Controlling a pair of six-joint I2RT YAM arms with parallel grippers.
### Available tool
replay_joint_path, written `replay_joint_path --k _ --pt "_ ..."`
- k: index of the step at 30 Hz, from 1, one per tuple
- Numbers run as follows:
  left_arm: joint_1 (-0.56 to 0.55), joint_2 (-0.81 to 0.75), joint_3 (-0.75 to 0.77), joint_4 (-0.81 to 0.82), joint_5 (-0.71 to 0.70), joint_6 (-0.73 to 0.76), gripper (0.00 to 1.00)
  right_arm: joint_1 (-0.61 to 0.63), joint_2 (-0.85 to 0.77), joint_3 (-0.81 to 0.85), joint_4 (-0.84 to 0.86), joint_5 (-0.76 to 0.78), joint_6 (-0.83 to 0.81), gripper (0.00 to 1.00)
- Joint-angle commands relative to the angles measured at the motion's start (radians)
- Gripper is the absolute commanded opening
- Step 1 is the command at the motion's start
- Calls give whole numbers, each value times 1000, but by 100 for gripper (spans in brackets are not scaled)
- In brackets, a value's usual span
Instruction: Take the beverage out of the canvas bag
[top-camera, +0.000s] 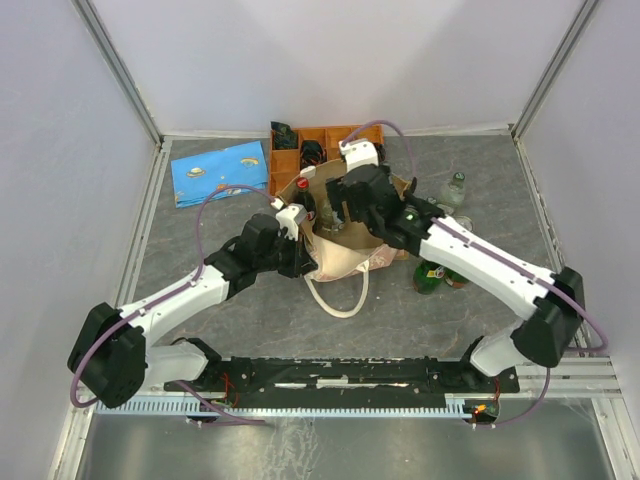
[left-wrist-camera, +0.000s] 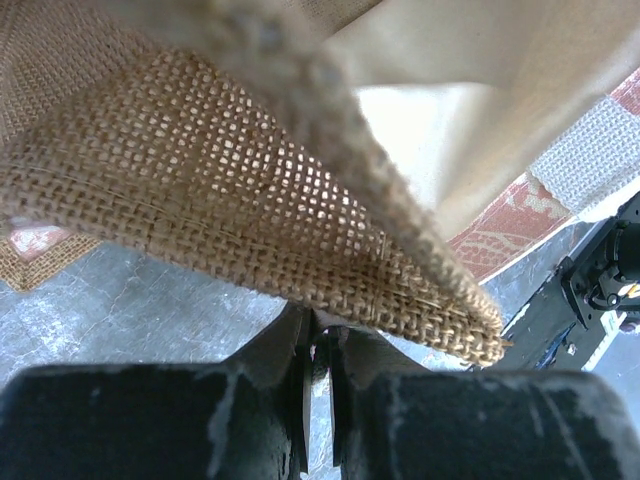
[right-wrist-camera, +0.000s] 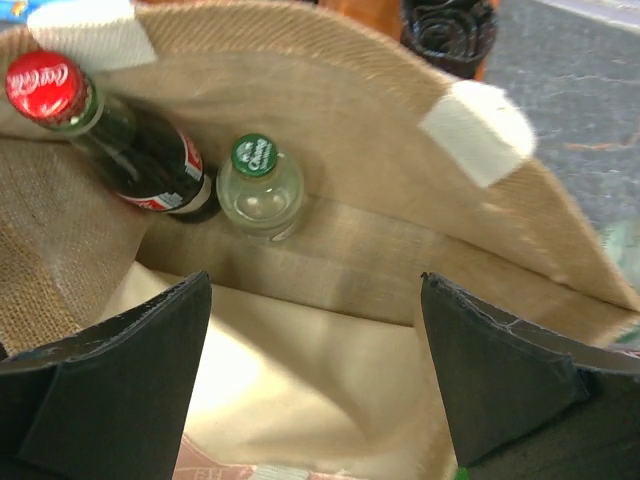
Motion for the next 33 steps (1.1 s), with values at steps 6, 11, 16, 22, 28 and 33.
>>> replay_joint_path --k 6,11,16,22,28,33 --pt "-3 -27 -38 -100 -31 -32 3 2 156 78 119 5 -9 93" --pt "-3 -27 -39 -104 -33 -29 3 -15 212 84 191 -18 36 92" --pt "-3 -30 -41 -106 -31 -29 3 -42 274 115 217 -24 67 89" --pt "-3 -29 -44 -107 -35 -29 3 -65 319 122 263 -53 95 80" --pt "-4 -27 -40 -108 -39 -26 3 -68 380 162 262 -83 97 77" --pt "-4 -20 -37 -107 -36 -23 3 -68 418 182 252 -92 99 62"
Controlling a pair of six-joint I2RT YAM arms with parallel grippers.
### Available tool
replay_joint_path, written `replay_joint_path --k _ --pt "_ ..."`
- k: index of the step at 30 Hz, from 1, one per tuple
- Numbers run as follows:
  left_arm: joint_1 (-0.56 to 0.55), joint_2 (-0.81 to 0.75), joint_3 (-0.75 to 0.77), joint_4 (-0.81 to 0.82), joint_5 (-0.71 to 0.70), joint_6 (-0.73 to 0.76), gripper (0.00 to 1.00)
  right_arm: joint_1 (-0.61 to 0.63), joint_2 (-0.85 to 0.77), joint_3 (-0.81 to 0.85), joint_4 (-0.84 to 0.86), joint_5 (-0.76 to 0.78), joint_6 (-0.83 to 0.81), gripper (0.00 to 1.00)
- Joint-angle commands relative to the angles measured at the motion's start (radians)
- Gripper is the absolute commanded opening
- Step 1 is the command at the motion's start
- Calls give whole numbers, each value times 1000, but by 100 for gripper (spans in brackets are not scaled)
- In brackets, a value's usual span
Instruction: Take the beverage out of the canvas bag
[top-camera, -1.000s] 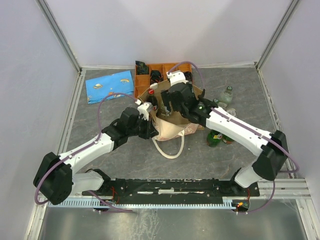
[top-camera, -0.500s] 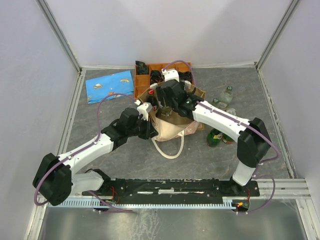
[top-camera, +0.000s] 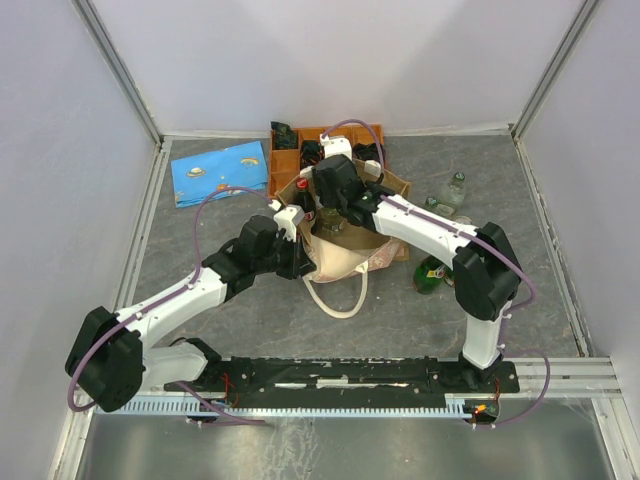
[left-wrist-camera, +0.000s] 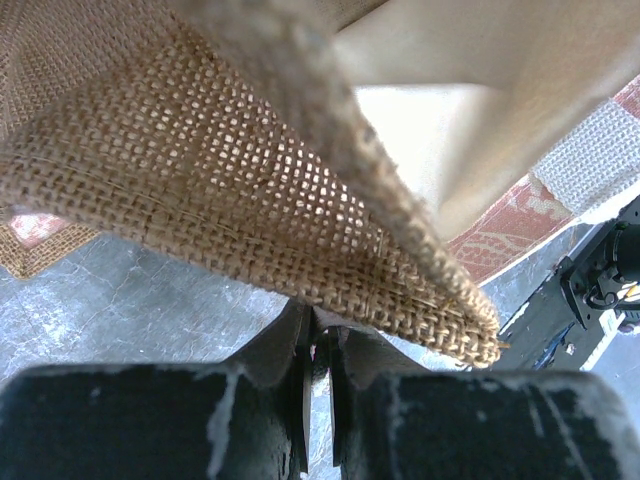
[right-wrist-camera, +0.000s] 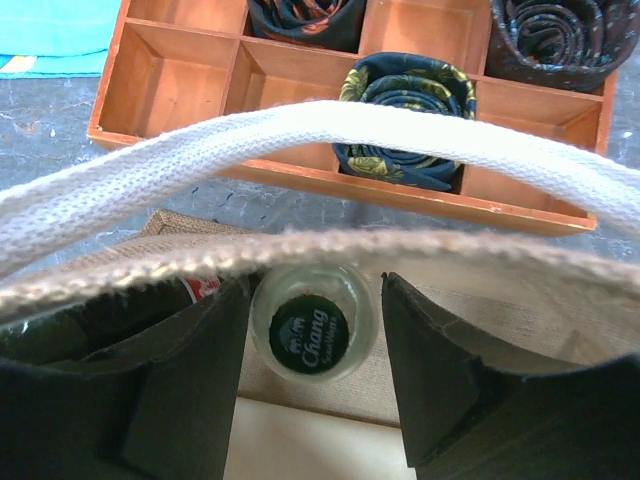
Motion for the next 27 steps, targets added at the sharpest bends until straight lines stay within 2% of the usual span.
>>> replay_joint_path --k 1,7,9,10,13,17,22,27 --pt "-4 6 -23 -97 -26 -11 3 2 27 58 26 -17 14 60" --pt "-5 -3 -28 -97 -31 -12 3 2 30 28 22 -11 23 52" --pt "-4 -2 -27 -96 -31 -12 3 2 30 16 18 -5 26 46" --pt "-3 -2 -28 -96 -31 -11 3 2 28 6 18 -2 26 39" --pt "-3 -4 -27 -97 -31 -11 3 2 19 -4 20 7 22 2" --pt "-3 -5 -29 -97 -33 -9 3 2 -25 2 30 16 -23 0" --pt "-3 -14 -31 -95 -39 -11 3 19 -157 37 31 52 -121 0" --pt "-3 -15 -35 -93 -38 -11 3 78 -293 108 -45 116 -233 0"
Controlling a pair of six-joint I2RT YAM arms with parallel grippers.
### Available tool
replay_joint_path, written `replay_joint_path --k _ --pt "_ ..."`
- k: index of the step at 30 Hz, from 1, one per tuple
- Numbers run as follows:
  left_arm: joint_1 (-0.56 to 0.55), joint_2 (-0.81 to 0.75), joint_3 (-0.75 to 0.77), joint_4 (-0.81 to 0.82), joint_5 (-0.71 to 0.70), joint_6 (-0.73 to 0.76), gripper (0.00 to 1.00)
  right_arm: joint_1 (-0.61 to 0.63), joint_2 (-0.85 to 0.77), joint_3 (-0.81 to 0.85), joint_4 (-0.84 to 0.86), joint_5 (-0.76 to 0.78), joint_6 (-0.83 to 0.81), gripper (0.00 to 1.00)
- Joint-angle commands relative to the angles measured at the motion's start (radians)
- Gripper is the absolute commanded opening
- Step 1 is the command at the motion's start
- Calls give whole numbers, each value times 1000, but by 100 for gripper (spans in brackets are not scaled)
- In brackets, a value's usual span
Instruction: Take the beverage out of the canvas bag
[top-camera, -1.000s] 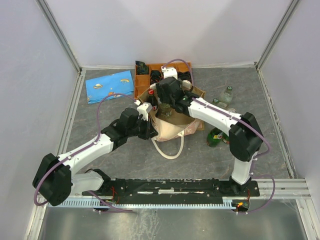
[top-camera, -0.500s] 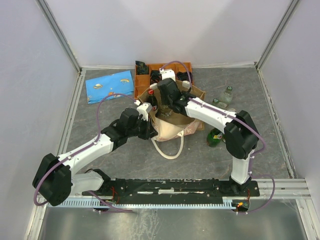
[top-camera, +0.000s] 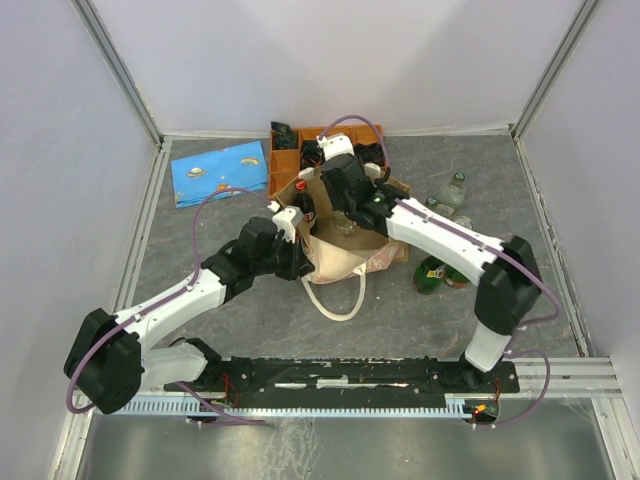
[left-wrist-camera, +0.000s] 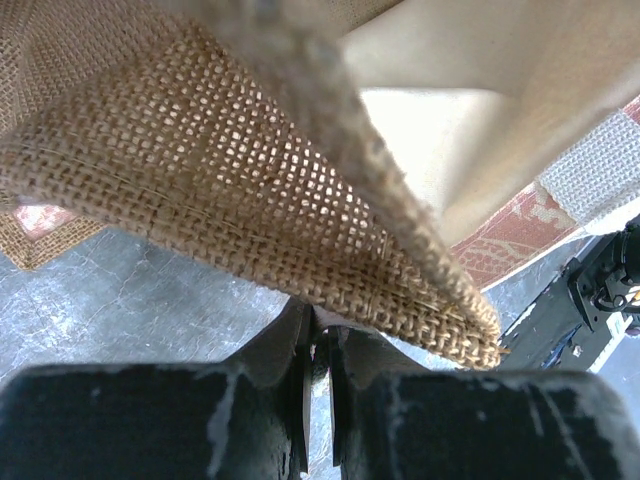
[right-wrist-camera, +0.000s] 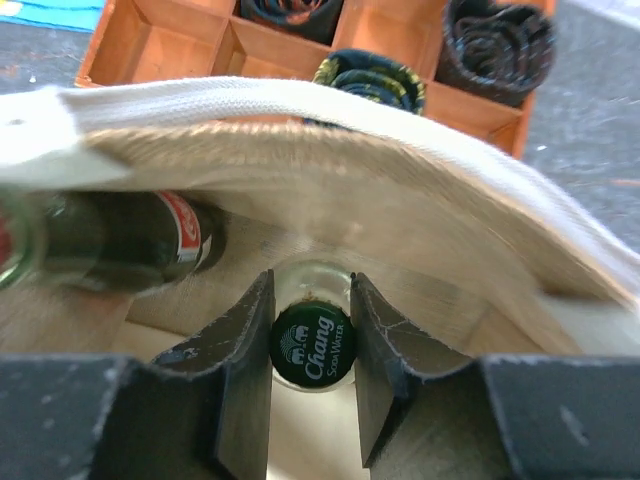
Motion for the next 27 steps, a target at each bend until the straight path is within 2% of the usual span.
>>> replay_joint_path --k 1,6,13,19,27 --pt "-3 -3 -27 -87 -21 -10 3 64 -236 121 35 111 -130 0" --pt "-3 -5 -25 -83 -14 -10 3 158 -368 145 -98 167 -164 0" --pt "-3 6 -20 -76 -20 -6 3 350 -595 56 -249 305 -162 0" --pt "-3 22 -18 -111 -39 -18 3 545 -673 3 -425 492 -53 0" --pt "-3 9 -30 -134 -48 -32 3 595 -756 -197 -457 513 146 0"
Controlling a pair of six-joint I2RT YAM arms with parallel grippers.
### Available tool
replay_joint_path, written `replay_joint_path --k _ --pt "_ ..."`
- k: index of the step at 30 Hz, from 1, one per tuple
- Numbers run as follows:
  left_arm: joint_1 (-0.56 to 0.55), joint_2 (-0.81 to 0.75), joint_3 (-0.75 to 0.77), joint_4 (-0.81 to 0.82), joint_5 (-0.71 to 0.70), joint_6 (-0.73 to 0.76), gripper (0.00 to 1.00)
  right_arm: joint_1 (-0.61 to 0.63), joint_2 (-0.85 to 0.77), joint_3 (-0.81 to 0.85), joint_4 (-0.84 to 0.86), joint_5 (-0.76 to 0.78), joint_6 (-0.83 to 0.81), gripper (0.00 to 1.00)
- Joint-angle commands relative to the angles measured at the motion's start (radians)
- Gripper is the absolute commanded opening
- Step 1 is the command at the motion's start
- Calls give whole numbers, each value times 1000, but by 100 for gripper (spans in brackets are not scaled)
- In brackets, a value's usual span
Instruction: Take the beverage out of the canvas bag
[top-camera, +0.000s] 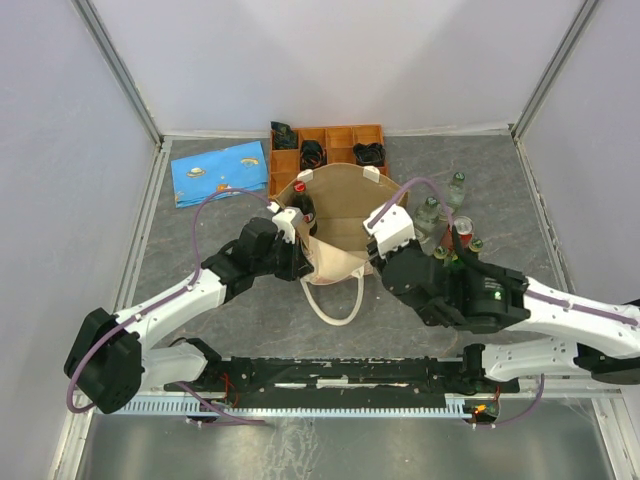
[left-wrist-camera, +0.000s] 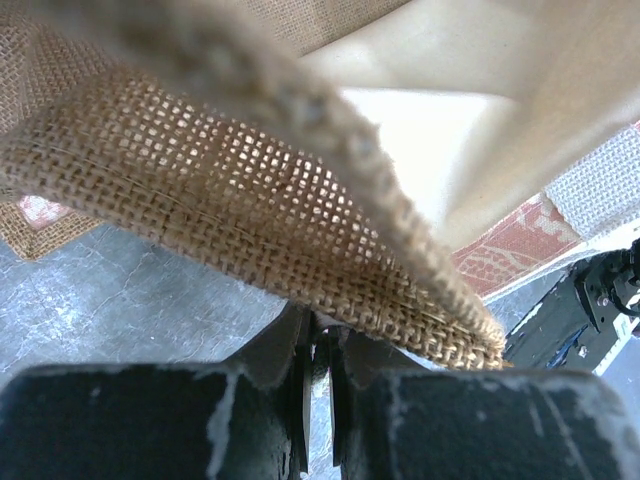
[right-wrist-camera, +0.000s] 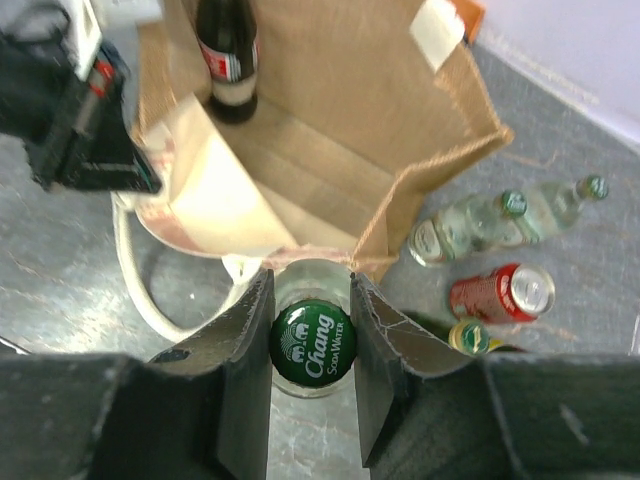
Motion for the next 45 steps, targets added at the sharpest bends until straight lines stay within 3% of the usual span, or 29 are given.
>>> replay_joint_path --k 1,9,30,31,32,35,38,40,45 --pt "-3 4 -29 -123 -36 -31 3 8 -76 -91 61 91 129 0" --pt "-3 -5 -21 -119 -29 -34 3 -8 -209 -383 225 123 209 0" --pt "-3 -7 -8 -108 -24 -40 3 -248 -162 -597 299 -201 431 0" --pt "-2 -7 -8 -109 -23 -40 3 -253 -158 -600 294 -208 440 2" --pt "-3 -6 -9 -108 -23 -40 3 -254 -150 -600 281 -210 447 10" --pt "-3 -9 -11 -109 -22 -39 3 -254 -123 -577 229 -217 450 47" --pt "-4 -11 -14 -108 -21 -39 3 -253 -102 -534 185 -216 442 74" --pt "-2 -13 -16 -109 -19 -39 3 -253 -94 -490 157 -211 427 82" --pt "-4 -42 -22 -114 -25 -54 3 -241 -74 -315 101 -204 310 83"
